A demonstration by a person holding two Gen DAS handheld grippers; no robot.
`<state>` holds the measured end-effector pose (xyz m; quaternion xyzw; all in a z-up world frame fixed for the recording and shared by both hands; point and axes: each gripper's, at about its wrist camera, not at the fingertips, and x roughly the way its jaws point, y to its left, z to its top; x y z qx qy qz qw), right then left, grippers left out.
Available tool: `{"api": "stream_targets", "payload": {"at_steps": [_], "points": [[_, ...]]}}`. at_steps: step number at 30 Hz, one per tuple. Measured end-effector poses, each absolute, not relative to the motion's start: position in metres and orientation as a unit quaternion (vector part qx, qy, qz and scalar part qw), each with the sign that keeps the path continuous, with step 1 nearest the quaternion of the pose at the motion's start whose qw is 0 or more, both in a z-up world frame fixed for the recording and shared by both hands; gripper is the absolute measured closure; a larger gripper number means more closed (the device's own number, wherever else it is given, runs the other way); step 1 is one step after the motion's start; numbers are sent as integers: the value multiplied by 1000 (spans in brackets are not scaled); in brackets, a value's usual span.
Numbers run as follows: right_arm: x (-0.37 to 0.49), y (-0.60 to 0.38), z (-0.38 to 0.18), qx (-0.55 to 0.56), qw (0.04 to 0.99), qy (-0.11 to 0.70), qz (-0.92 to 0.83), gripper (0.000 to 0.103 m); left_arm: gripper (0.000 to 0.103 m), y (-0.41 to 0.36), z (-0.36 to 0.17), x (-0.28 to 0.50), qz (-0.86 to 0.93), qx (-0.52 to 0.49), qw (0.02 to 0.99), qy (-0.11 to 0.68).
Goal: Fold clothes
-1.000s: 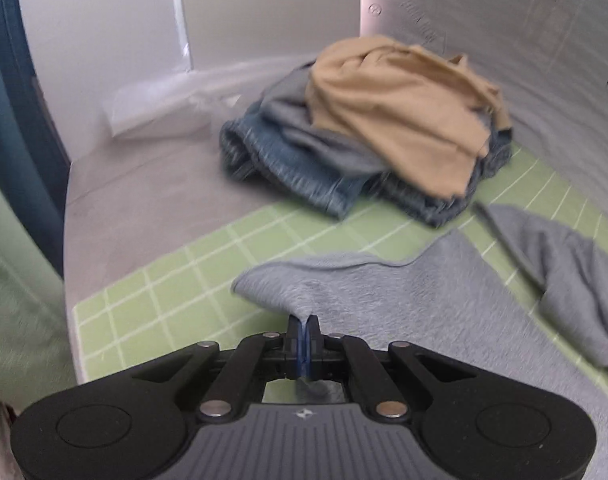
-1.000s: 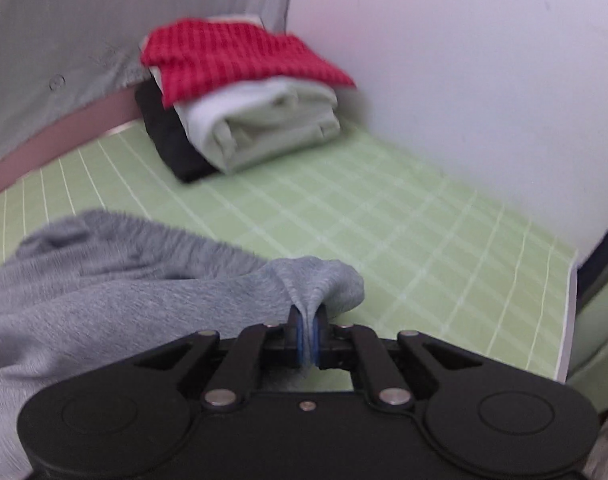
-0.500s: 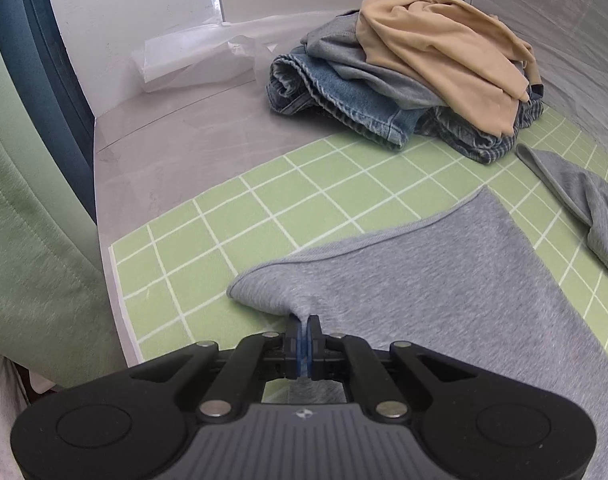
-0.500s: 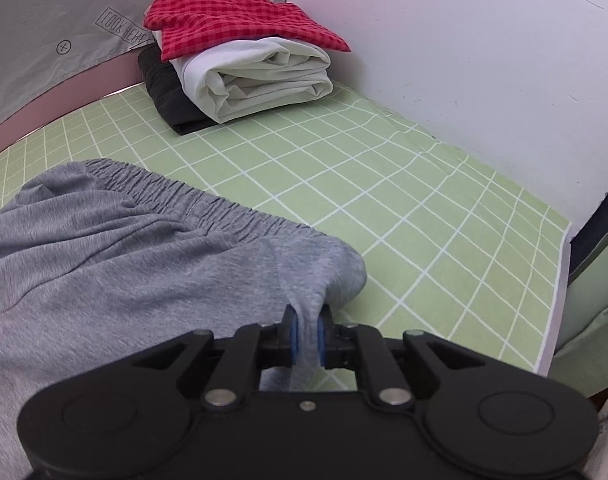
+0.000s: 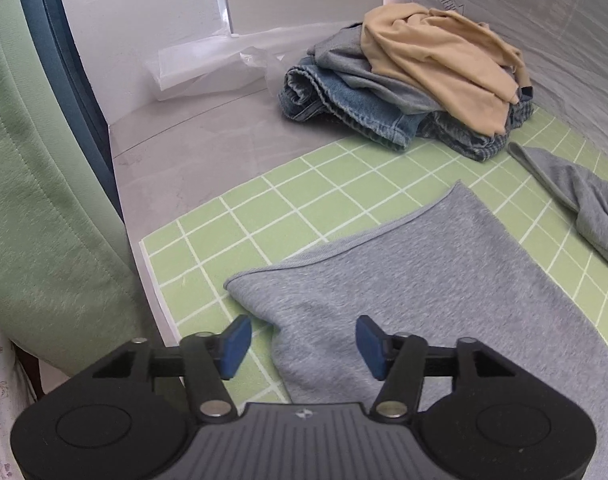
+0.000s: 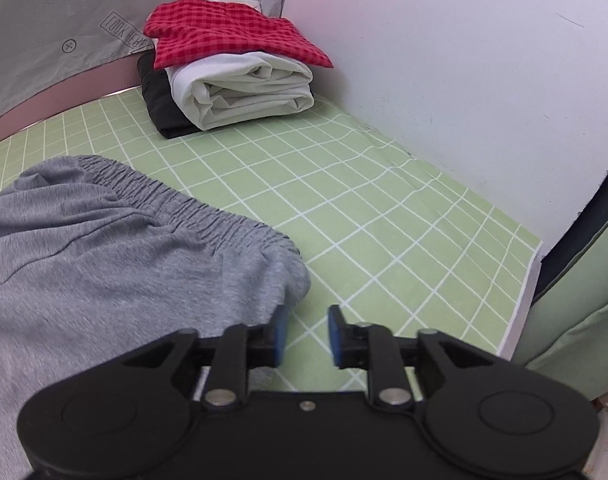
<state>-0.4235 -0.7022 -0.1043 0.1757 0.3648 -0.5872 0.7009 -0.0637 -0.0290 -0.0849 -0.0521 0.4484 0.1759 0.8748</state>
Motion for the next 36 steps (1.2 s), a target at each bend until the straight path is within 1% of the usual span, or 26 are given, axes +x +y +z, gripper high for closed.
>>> {"api": "stream_targets", "payload": {"at_steps": [1, 2, 3, 4, 5, 10, 15, 20, 22, 23, 25, 29, 32, 36], "points": [[-420, -703, -103, 172, 705, 364, -584, 52, 24, -36, -82, -64, 169, -51, 878, 446], [-415, -704, -102, 168, 711, 363, -579, 41, 20, -43, -79, -64, 161, -49, 881, 443], [-409, -706, -101, 162, 716, 363, -574, 27, 15, -53, -77, -63, 150, -45, 884, 441], [-402, -708, -101, 157, 722, 364, -568, 21, 12, -63, -75, -61, 138, -40, 886, 441], [-394, -710, -100, 150, 728, 364, -561, 13, 12, -75, -75, -59, 123, -33, 887, 444], [-345, -727, -104, 116, 759, 383, -514, 10, 11, -143, -85, -45, 50, 10, 884, 464], [-299, -749, -107, 110, 786, 380, -475, 9, 11, -207, -102, -34, -9, 40, 873, 487], [-253, -778, -117, 100, 801, 394, -440, 8, 11, -248, -111, -23, -36, 89, 863, 496], [-237, -789, -124, 99, 805, 401, -425, 8, 7, -262, -114, -19, -45, 107, 859, 498], [-230, -793, -129, 94, 808, 407, -416, 8, 6, -265, -114, -17, -44, 115, 859, 496], [-219, -798, -136, 71, 808, 419, -408, 9, 0, -266, -115, -14, -39, 121, 857, 499], [-210, -815, -142, 34, 795, 423, -434, 9, 0, -254, -117, -11, -31, 74, 850, 520], [-217, -843, -143, 8, 747, 424, -511, 10, 0, -247, -119, -9, -29, 45, 846, 530], [-244, -879, -143, 50, 694, 421, -582, 11, 0, -246, -118, -4, -28, 38, 843, 535]]}}
